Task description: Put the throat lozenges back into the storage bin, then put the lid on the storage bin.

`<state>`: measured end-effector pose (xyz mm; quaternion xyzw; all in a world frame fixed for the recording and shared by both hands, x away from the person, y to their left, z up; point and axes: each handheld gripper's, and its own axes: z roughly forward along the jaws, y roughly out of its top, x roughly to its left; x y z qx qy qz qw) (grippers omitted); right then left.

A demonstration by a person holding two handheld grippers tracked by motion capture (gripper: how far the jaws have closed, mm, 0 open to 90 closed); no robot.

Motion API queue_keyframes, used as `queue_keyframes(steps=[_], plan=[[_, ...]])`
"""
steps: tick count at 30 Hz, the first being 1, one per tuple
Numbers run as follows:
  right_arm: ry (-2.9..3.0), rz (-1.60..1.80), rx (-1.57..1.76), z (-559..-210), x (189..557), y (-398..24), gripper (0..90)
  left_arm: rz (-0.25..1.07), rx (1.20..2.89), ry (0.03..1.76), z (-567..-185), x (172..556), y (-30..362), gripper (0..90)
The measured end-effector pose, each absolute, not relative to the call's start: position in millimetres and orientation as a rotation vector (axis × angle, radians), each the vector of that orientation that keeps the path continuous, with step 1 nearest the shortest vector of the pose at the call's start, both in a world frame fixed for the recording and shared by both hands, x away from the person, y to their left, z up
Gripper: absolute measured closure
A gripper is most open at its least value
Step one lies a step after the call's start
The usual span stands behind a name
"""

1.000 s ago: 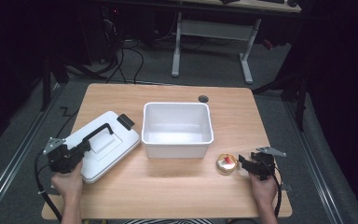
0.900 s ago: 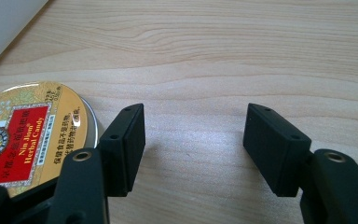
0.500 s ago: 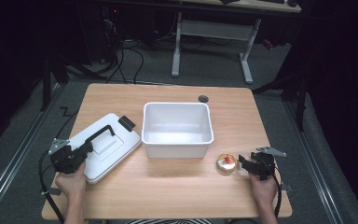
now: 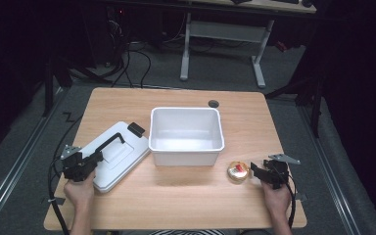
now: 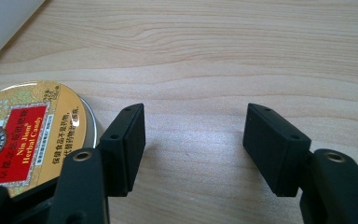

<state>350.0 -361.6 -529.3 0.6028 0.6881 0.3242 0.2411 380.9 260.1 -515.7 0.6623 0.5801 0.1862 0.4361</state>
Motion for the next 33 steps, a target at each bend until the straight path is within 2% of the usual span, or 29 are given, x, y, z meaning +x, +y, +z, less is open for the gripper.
queue_keyframes(steps=[3, 5, 11, 16, 22, 33], plan=[[1.882, 0.887, 1.649, -529, 350, -362, 39.1, 0.465, 1.646, 1.444, -516, 380, 260, 80.5], [1.883, 0.882, 1.648, -529, 350, -361, 39.1, 0.476, 1.644, 1.446, -516, 379, 260, 75.8], [1.889, 0.873, 1.636, -529, 350, -360, 39.0, 0.51, 1.655, 1.473, -513, 376, 261, 51.0], [1.902, 0.849, 1.617, -529, 351, -358, 38.1, 0.53, 1.652, 1.481, -510, 369, 262, 39.4], [1.925, 0.837, 1.589, -530, 351, -357, 35.1, 0.563, 1.665, 1.452, -498, 359, 261, 34.2], [1.939, 0.843, 1.595, -529, 352, -356, 31.3, 0.573, 1.67, 1.409, -481, 345, 252, 32.1]])
